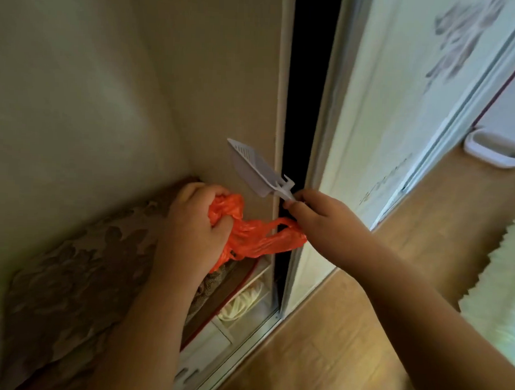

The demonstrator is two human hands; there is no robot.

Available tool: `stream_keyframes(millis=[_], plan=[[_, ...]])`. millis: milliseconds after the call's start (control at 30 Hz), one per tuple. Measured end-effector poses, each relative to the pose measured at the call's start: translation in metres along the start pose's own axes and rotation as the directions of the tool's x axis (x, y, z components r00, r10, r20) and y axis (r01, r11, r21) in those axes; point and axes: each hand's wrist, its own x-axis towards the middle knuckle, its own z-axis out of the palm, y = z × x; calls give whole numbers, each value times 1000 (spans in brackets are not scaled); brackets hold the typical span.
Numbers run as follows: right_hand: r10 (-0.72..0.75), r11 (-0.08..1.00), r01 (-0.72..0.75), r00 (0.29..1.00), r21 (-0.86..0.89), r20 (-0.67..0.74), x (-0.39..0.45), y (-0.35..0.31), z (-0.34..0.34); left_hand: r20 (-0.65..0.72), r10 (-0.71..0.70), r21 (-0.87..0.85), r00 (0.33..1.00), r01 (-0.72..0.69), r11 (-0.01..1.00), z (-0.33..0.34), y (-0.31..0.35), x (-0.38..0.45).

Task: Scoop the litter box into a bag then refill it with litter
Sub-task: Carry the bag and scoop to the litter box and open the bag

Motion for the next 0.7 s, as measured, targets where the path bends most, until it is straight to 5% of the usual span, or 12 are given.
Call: stream_keyframes(millis=[333, 700], plan=[[71, 997, -71, 997, -20, -36, -77, 59, -90, 75, 172, -108, 982, -163, 981, 45, 113, -37], [233, 972, -237, 943, 15, -239, -142, 123, -172, 189, 346, -181, 919, -314, 932, 106, 206, -54]])
